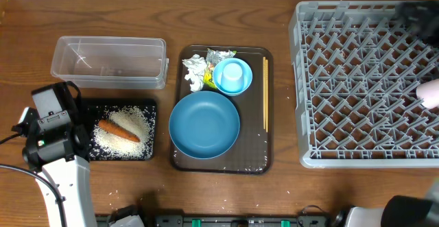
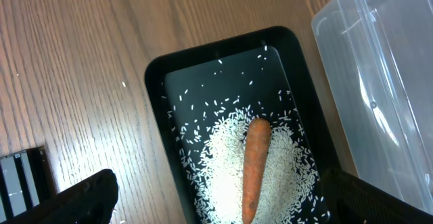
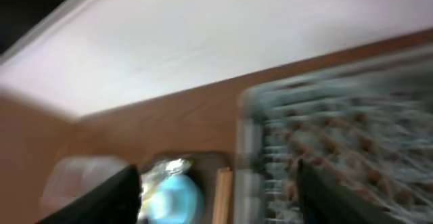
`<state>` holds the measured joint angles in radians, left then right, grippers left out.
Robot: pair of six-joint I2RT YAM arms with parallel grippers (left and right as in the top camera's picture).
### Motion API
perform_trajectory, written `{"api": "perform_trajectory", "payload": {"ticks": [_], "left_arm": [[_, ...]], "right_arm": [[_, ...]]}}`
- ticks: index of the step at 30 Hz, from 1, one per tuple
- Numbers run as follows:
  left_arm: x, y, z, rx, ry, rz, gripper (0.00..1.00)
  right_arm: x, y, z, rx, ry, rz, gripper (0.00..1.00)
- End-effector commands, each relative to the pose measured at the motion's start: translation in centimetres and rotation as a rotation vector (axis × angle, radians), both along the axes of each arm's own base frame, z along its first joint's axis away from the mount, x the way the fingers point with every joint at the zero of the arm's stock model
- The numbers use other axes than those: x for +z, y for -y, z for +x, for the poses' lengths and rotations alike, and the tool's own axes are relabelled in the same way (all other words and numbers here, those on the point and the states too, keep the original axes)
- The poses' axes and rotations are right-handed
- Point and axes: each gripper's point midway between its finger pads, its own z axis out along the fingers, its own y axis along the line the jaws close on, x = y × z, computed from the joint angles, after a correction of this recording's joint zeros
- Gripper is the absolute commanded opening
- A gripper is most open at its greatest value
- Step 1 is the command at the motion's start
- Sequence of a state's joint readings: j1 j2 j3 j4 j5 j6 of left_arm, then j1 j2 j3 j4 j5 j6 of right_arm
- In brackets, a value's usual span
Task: Sort waste into correct bins and load items into the dishwasher rack
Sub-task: 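Move the right gripper back and grasp the light-blue cup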
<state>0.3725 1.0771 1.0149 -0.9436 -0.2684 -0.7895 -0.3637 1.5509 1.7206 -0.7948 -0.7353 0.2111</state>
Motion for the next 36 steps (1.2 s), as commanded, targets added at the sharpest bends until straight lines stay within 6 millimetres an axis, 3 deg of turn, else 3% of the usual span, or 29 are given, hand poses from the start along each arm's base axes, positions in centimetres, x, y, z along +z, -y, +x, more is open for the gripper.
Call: {"api": "perform_trajectory", "payload": {"ticks": [1, 5, 8, 13, 18, 24, 27, 30, 36], "left_arm": [[0.5, -0.2, -0.1, 0.02, 0.014, 0.008, 0.98], [0.5, -0.2, -0.1, 0.02, 0.014, 0.008, 0.98], [0.5, -0.2, -0.1, 0.02, 0.014, 0.008, 0.98], [0.5, -0.2, -0.1, 0.02, 0.014, 0.008, 0.98], [0.5, -0.2, -0.1, 0.019, 0.014, 0.008, 0.98], [0.5, -0.2, -0.1, 0.02, 0.014, 0.008, 0.98], [0.5, -0.2, -0.1, 0.02, 0.014, 0.008, 0.98], [0.5, -0.2, -0.1, 0.02, 0.014, 0.008, 0.98], [0.5, -0.2, -0.1, 0.02, 0.014, 0.008, 0.98]], "right_arm": [[-2.0, -6.6, 1.1, 0.154, -0.035, -0.039, 0.8], [-6.3, -12.3, 2.9, 0.161, -0.124, -0.21, 0.91], [-10.5, -17.1, 3.7, 0.205, -0.188, -0.32, 0.93], [-17.3, -25.3, 4.0, 0.348, -0.25, -0.393, 0.99], [-22.9, -30.6, 3.4, 0.439, -0.298, -0.417, 0.99], [-27.0, -32.0, 2.4, 0.367, -0.381, -0.5, 0.99], [-28.1, -32.6, 1.6, 0.387, -0.404, -0.518, 0.99], [-29.0, -32.1, 1.2, 0.348, -0.439, -0.55, 0.99], [-30.3, -30.7, 0.6, 0.294, -0.496, -0.596, 0.84]]}}
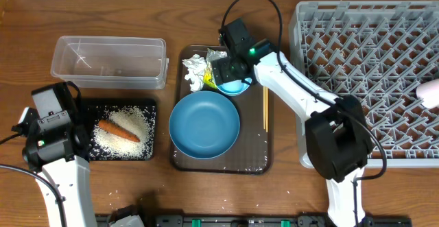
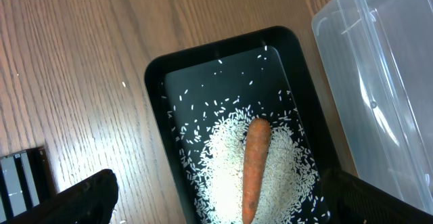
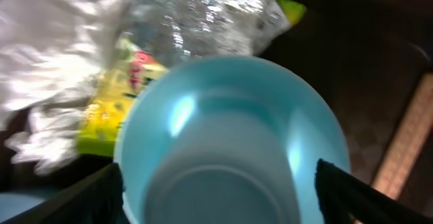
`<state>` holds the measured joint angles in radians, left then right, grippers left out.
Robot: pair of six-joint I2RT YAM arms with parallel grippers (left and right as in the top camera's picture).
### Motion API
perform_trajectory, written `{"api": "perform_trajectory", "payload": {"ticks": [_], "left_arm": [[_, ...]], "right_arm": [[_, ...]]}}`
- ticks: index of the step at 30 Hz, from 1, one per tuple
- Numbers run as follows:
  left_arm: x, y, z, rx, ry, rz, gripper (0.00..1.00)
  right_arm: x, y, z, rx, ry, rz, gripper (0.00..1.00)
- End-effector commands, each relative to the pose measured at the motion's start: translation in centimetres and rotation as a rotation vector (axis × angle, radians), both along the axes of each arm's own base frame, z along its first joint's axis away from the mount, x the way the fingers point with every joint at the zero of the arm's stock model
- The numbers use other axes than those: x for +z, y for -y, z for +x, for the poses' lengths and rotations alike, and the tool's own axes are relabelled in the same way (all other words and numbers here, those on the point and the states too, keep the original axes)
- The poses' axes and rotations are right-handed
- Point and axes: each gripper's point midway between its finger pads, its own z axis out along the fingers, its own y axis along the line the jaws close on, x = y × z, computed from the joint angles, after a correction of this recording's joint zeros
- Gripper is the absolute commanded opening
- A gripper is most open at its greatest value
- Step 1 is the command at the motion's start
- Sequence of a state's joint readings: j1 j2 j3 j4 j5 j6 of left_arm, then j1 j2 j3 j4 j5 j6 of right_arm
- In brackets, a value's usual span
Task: Sort waste into correct bins and load items into the dishwasher rack
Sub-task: 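Move the right gripper back and grasp the light-blue cup, then carry the light-blue cup to the rack and release it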
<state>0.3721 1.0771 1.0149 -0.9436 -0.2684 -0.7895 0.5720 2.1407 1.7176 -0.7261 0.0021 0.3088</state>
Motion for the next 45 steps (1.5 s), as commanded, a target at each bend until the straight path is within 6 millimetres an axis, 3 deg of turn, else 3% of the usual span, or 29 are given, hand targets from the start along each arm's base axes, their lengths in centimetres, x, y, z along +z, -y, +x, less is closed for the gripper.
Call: {"api": "perform_trajectory", "payload": {"ticks": [1, 7, 11, 13, 17, 22, 25, 27, 31, 34, 36, 39, 42, 45], "left_arm": [[0.5, -0.3, -0.1, 0.02, 0.014, 0.008, 0.98], [0.5, -0.3, -0.1, 0.02, 0.015, 0.008, 0.98], [0.5, -0.2, -0.1, 0.02, 0.014, 0.008, 0.98], [0.5, -0.3, -0.1, 0.02, 0.014, 0.008, 0.98], [0.5, -0.3, -0.1, 0.02, 0.015, 0.008, 0.98], [0.5, -0.3, -0.1, 0.02, 0.014, 0.008, 0.98], [0.5, -0.2, -0.1, 0.02, 0.015, 0.008, 0.98], [0.5, -0.2, -0.1, 0.02, 0.014, 0.008, 0.98], [0.5, -0.3, -0.1, 0.02, 0.014, 0.008, 0.98], [0.5, -0.3, -0.1, 0.02, 0.014, 0.008, 0.98], [0.5, -0.3, -0.1, 0.02, 0.014, 0.008, 0.98], [0.5, -0.3, -0.1, 0.02, 0.015, 0.008, 0.98], [0.5, -0.3, -0.1, 0.02, 0.014, 0.008, 0.98], [0.5, -0.3, -0.1, 0.02, 0.015, 0.008, 0.98]], "right_arm": [[-0.9, 0.7, 0.0, -0.047, -0.003, -0.043, 0.81], [-0.9, 0.7, -0.1, -0.047, -0.004, -0.044, 0.55], [-0.5, 0.6, 0.1, -0.046, 0.004, -0.036, 0.54], [0.8, 0.5, 0.4, -0.048, 0.022, -0.022, 0.52], [6.8, 1.2, 1.9, -0.072, 0.114, 0.031, 0.51], [17.0, 4.8, 3.6, -0.116, 0.291, 0.107, 0.5], [22.5, 8.7, 3.9, -0.168, 0.403, 0.138, 0.5], [25.2, 12.2, 3.9, -0.234, 0.463, 0.129, 0.5], [28.0, 22.2, 3.9, -0.463, 0.542, 0.018, 0.5], [27.7, 29.3, 3.7, -0.597, 0.536, -0.088, 0.5], [26.4, 34.1, 3.2, -0.696, 0.495, -0.137, 0.5], [24.2, 39.0, 2.5, -0.791, 0.426, -0.167, 0.5], [21.5, 42.9, 1.6, -0.866, 0.338, -0.187, 0.53], [19.3, 44.7, 1.2, -0.894, 0.268, -0.165, 0.56]]}}
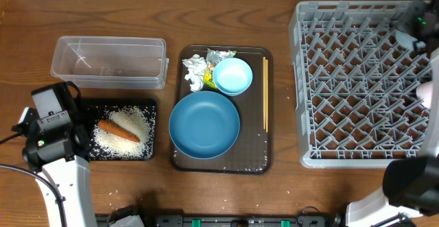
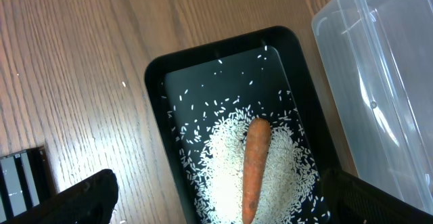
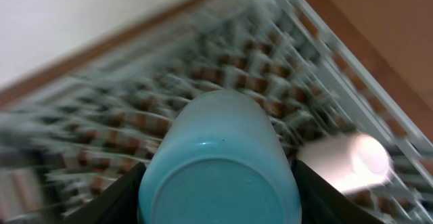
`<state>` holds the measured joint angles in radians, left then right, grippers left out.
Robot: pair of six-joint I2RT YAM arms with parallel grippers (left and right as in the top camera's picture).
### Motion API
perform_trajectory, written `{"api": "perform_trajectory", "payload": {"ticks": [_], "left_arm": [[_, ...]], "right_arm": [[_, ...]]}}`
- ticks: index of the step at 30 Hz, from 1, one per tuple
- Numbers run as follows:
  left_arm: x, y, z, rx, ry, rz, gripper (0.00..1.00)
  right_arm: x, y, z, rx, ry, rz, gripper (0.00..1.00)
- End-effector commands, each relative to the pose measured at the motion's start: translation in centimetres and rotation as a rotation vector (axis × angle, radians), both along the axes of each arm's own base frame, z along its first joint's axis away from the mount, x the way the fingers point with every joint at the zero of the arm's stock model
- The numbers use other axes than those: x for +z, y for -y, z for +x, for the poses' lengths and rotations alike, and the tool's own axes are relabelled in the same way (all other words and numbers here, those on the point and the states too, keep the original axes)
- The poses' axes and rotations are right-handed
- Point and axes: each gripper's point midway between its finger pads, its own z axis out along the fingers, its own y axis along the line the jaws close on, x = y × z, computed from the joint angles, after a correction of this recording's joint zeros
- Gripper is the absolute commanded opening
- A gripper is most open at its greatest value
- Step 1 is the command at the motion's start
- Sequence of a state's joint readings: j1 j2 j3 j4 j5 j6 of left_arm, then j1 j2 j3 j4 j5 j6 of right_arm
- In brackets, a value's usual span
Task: Sort waste into correct bins and load items into the dishwasher rack
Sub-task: 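Carry the light-blue cup to the rack and release it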
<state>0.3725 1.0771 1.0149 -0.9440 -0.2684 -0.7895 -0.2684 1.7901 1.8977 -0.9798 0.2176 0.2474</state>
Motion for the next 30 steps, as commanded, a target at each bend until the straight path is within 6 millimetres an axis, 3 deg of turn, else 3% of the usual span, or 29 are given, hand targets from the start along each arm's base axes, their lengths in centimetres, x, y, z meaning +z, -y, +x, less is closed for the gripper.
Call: {"api": "perform_trajectory", "payload": {"ticks": [1, 8, 16, 20, 24, 30], "left_arm": [[0.5, -0.2, -0.1, 0.019, 0.015, 0.008, 0.98], [0.5, -0.2, -0.1, 0.02, 0.015, 0.008, 0.98], [0.5, -0.2, -0.1, 0.02, 0.015, 0.008, 0.98], [0.5, -0.2, -0.1, 0.02, 0.015, 0.008, 0.98], [0.5, -0.2, -0.1, 0.019, 0.015, 0.008, 0.98], [0.5, -0.2, -0.1, 0.02, 0.015, 0.008, 0.98]], "right_arm": [[-1.9, 1.4, -0.2, 0.0, -0.038, 0.047, 0.56], [-5.8, 3.4, -0.4, -0.04, -0.124, 0.095, 0.6], [-6.8, 3.2, -0.9, -0.041, -0.164, 0.111, 0.98], [-7.1, 2.5, -1.1, -0.02, -0.175, 0.148, 0.99], [-6.8, -1.4, -0.1, 0.106, -0.125, 0.31, 0.99], [-5.0, -11.1, 2.3, 0.436, -0.028, 0.553, 0.95]]}}
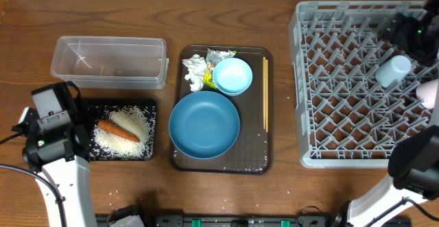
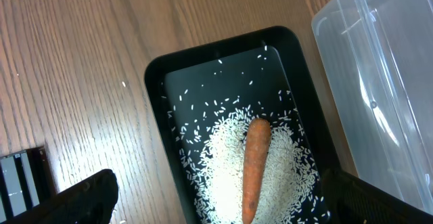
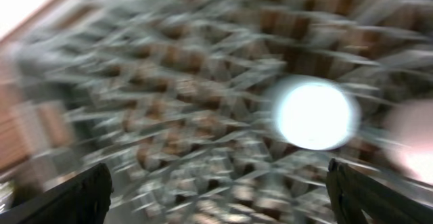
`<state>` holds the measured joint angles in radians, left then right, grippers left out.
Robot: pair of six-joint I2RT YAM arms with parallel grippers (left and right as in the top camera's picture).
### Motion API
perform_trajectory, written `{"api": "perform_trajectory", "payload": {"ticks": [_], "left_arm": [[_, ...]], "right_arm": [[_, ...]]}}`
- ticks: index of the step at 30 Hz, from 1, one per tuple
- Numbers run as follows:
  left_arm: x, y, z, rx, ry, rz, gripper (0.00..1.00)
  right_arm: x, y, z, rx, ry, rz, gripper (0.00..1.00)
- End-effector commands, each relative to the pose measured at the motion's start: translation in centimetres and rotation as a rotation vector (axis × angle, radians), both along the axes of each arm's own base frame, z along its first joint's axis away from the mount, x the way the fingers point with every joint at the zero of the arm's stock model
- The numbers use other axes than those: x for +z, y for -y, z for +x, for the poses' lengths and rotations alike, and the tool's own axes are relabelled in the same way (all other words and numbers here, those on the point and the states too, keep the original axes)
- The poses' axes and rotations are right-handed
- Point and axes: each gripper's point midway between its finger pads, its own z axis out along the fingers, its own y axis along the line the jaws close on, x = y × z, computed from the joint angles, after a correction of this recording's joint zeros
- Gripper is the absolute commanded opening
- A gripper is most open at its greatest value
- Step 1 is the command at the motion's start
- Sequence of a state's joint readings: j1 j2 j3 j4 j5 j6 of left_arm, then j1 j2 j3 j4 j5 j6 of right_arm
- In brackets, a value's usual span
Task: Sort waste into correct bins and load items into the dishwasher rack
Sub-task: 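Carry the light-blue cup to the rack and release it, then move the right gripper to the small light-blue bowl and grasp it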
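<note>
A pale blue cup (image 1: 394, 70) stands upside down in the grey dishwasher rack (image 1: 343, 83), next to a pink cup (image 1: 432, 93). Just above it my right gripper (image 1: 410, 33) is open and empty; its blurred wrist view shows the cup (image 3: 314, 114) below. On the brown tray (image 1: 257, 162) lie a blue plate (image 1: 204, 124), a blue bowl (image 1: 232, 75), crumpled wrappers (image 1: 199, 68) and chopsticks (image 1: 265, 93). My left gripper (image 2: 223, 210) hangs open over the black tray (image 2: 157, 82) holding rice and a carrot (image 2: 254, 166).
A clear plastic container (image 1: 110, 61) stands behind the black tray (image 1: 147, 107), and its corner (image 2: 379, 82) shows in the left wrist view. The rack fills the table's right side. Bare wood lies between the trays and the rack.
My right gripper held the pale blue cup above the rack's far right corner. It is now open, and the cup stands upside down in the rack. The left arm has not moved.
The cup first sat in the blue bowl on the tray, with my right arm off by the rack. Then my right gripper was at the cup. Then it held the cup over the rack, the bowl left empty. Now the cup rests in the rack.
</note>
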<state>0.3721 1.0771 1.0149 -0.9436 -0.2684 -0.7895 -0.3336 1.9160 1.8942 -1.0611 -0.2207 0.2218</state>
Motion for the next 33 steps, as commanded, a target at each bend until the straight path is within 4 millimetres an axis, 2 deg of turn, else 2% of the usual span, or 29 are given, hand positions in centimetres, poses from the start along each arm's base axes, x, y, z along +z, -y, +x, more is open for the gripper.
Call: {"api": "perform_trajectory", "payload": {"ticks": [1, 5, 10, 13, 16, 20, 24, 28, 33], "left_arm": [[0.5, -0.3, -0.1, 0.02, 0.014, 0.008, 0.98], [0.5, -0.3, -0.1, 0.02, 0.014, 0.008, 0.98], [0.5, -0.3, -0.1, 0.02, 0.014, 0.008, 0.98], [0.5, -0.3, -0.1, 0.02, 0.014, 0.008, 0.98], [0.5, -0.3, -0.1, 0.02, 0.014, 0.008, 0.98], [0.5, -0.2, -0.1, 0.02, 0.014, 0.008, 0.98], [0.5, -0.3, -0.1, 0.02, 0.014, 0.008, 0.98], [0.5, -0.2, -0.1, 0.02, 0.014, 0.008, 0.98], [0.5, -0.3, -0.1, 0.02, 0.014, 0.008, 0.98]], "right_arm": [[2.2, -8.6, 1.3, 0.261, 0.103, 0.191, 0.92], [2.3, -15.6, 2.1, 0.425, 0.121, 0.161, 0.81], [1.8, -24.5, 2.2, 0.585, 0.15, 0.032, 0.73], [0.5, -29.7, 1.7, 0.664, 0.173, -0.063, 0.67], [-1.3, -33.6, 0.8, 0.708, 0.172, -0.136, 0.65], [-4.6, -38.1, -0.4, 0.728, 0.147, -0.202, 0.58], [-8.1, -42.7, -2.0, 0.816, 0.122, -0.208, 0.56], [-11.4, -45.1, -3.1, 0.857, 0.092, -0.239, 0.51], [-14.6, -45.3, -3.7, 0.82, 0.031, -0.279, 0.48]]}}
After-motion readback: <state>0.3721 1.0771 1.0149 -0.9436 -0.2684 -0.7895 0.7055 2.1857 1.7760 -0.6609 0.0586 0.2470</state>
